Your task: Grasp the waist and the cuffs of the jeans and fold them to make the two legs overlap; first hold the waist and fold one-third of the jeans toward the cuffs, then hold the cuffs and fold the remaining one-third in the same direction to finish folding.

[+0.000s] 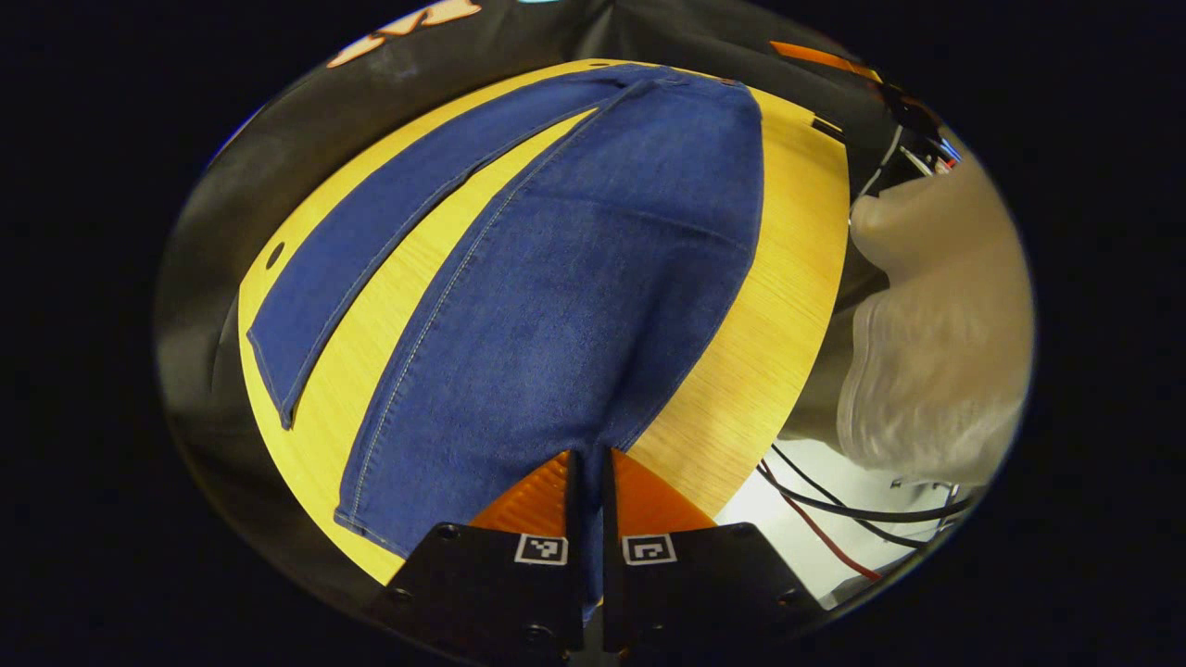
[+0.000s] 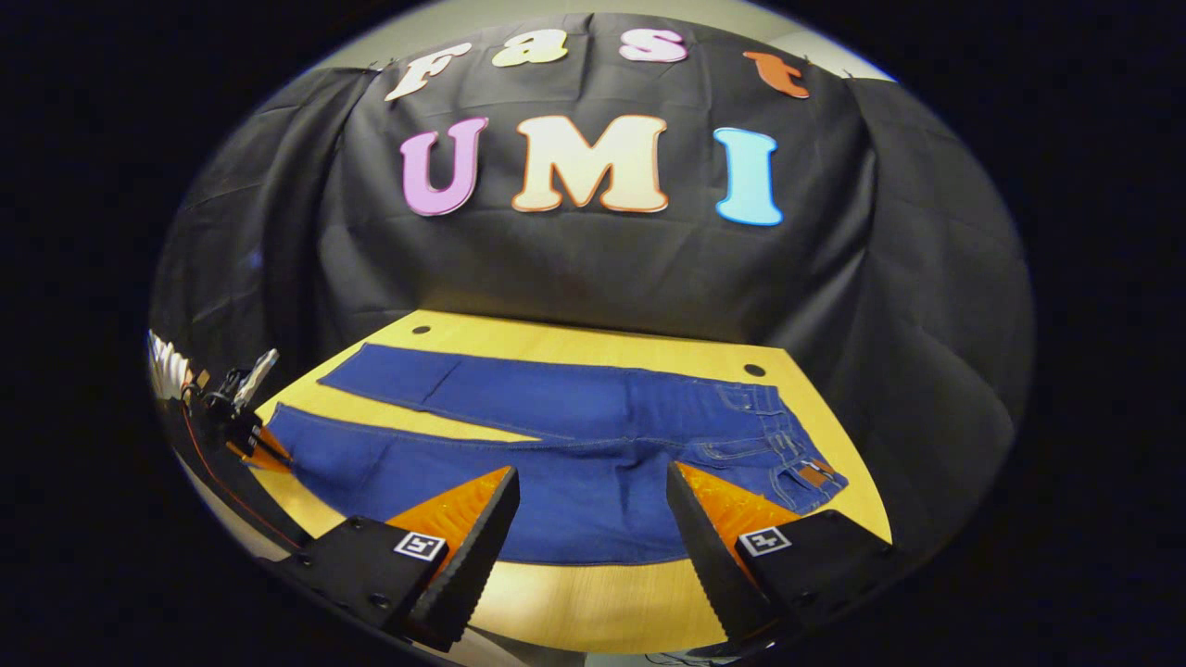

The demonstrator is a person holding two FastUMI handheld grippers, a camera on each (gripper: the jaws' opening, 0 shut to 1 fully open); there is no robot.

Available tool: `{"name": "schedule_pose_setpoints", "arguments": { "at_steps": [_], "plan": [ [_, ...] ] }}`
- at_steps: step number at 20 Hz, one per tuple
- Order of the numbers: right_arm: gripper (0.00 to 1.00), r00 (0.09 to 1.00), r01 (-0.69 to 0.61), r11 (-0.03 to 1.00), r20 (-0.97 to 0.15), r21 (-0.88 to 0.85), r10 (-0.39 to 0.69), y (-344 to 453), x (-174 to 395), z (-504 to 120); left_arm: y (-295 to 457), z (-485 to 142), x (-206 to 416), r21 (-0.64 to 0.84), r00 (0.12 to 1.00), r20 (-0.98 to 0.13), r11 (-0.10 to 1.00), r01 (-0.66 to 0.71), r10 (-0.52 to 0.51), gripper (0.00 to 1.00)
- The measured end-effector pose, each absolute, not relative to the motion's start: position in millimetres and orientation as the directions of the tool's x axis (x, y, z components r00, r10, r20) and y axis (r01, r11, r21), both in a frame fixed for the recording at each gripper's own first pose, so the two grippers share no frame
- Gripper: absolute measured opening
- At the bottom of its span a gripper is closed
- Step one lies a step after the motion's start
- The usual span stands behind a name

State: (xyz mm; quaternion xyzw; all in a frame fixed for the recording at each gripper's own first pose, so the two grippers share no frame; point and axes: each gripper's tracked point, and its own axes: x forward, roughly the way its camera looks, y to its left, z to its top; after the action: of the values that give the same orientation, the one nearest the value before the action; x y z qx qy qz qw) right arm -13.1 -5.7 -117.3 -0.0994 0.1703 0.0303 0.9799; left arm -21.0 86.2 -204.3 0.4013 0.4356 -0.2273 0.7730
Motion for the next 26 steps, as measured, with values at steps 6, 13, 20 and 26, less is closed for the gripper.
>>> {"name": "schedule_pose_setpoints", "arguments": {
  "at_steps": [6, 13, 20, 26],
  "plan": [
    [1.00, 0.853, -0.302, 0.914, -0.504, -0.270, 0.133, -62, 9, -152, 86, -205, -18, 0.420, 0.540, -0.840, 0.686, 0.595, 0.046, 0.00],
    [1.00, 0.649, -0.521, 0.774, -0.756, -0.360, 0.086, -154, 18, -229, 84, -206, -16, 0.407, 0.534, -0.842, 0.741, 0.535, 0.077, 0.00],
    [1.00, 0.490, -0.606, 0.741, -0.869, -0.290, 0.061, -188, 30, -275, 83, -207, -14, 0.391, 0.513, -0.853, 0.767, 0.508, 0.094, 0.00],
    [0.92, 0.425, -0.609, 0.769, -0.898, -0.192, 0.112, -188, 32, -282, 82, -207, -13, 0.384, 0.494, -0.864, 0.766, 0.516, 0.100, 0.00]
  ]
}}
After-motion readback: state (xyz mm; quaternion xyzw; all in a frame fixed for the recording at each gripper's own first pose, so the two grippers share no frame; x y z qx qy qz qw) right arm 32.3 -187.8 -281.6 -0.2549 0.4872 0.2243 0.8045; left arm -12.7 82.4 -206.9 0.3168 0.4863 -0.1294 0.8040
